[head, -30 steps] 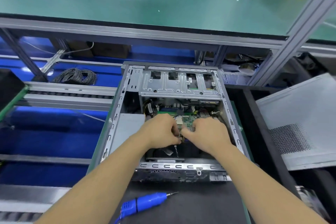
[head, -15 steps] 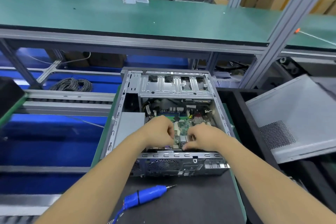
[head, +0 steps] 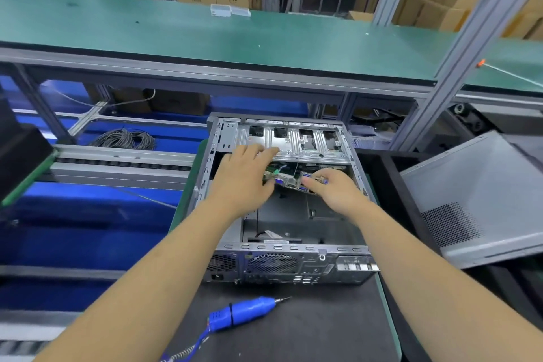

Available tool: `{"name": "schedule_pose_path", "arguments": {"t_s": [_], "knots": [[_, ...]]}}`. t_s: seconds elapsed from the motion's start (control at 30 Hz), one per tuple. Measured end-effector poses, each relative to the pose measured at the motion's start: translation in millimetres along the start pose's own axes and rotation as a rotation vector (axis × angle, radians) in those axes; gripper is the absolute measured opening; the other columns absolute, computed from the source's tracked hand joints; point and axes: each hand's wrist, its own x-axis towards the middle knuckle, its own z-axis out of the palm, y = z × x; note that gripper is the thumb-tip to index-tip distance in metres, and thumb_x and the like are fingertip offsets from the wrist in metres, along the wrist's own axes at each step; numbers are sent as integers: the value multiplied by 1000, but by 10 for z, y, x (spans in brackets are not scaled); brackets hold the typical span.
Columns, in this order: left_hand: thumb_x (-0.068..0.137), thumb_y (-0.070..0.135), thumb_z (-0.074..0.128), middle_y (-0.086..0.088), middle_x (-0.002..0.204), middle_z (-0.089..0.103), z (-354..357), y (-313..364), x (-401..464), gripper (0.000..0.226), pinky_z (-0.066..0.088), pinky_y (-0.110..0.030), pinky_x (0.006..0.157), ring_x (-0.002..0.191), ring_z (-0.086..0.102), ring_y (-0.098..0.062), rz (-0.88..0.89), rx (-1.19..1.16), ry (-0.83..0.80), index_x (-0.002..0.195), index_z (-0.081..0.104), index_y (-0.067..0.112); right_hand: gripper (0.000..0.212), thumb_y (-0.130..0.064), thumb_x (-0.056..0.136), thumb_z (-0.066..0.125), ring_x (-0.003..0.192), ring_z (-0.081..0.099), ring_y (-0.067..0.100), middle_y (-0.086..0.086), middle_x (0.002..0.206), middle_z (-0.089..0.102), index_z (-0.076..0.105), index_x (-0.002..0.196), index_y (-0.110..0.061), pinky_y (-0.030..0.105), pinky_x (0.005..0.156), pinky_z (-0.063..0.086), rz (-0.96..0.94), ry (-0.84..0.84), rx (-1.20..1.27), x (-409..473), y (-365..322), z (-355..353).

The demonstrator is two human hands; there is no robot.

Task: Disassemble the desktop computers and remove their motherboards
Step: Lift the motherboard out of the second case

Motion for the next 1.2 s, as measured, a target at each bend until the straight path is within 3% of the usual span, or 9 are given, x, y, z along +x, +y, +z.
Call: {"name": "schedule_pose_path", "arguments": {"t_s": [0.17,0.27,0.4,0.5,0.6,0.7,0.83,1.0,1.2], "knots": [[90,26,59,8,99,60,-98,-66,104,8,33,-36,95,103,58,-21,1,201,-97,95,55,29,58,-52,96,55,49,30,20,0,50,30,36,56,-15,31,61,28,-11,-1,-74,-53,-524,187],[87,12,53,10,82,54,-324,-168,128,20,32,-35,86,91,56,-21,83,234,-53,84,51,31,58,-55,93,58,36,27,13,-7,44,30,33,56,-18,28,49,24,20,-88,-248,-90,-810,122],[86,9,59,4,94,65,-708,-257,232,20,34,-35,80,97,58,-25,270,123,35,95,68,24,55,-68,83,63,47,44,12,-4,57,50,54,68,-15,25,52,36,-1,-107,-208,-252,-1148,-133],[85,10,68,-5,131,61,-934,-231,332,43,39,-48,103,124,52,-31,347,-66,325,127,66,19,57,-69,81,65,77,66,20,0,85,70,72,96,-14,32,72,53,38,-78,137,-372,-1326,-446],[88,15,70,-6,152,41,-1057,3,407,74,29,-36,114,139,37,-24,103,-453,511,153,34,19,41,-51,89,66,70,67,23,7,83,71,78,78,-14,32,66,56,-39,-191,516,-499,-1457,-739],[90,24,69,-2,139,44,-1125,320,521,67,39,-25,99,121,48,-14,-219,-823,537,148,33,24,39,-42,94,64,59,67,16,5,74,73,79,69,-15,23,54,54,-197,-95,692,-586,-1506,-912],[95,21,50,2,98,68,-1180,508,696,14,54,-29,57,76,66,-16,-507,-1441,403,103,62,22,45,-47,94,63,43,29,7,-13,49,38,58,65,-12,19,42,26,-442,199,302,-655,-1356,-1111],[97,54,45,-12,98,75,-1019,465,816,54,59,-37,66,83,73,-30,-661,-1905,-34,111,63,5,29,-39,86,74,63,44,1,-12,70,50,55,87,-16,26,61,35,-617,319,-349,-664,-819,-1367],[96,42,60,-10,123,64,-506,932,872,35,54,-32,82,87,69,-23,-549,-1557,-330,121,66,18,32,-38,86,74,80,36,14,-9,85,40,51,92,-16,28,72,30,-710,277,-585,-752,-214,-1512]]}}
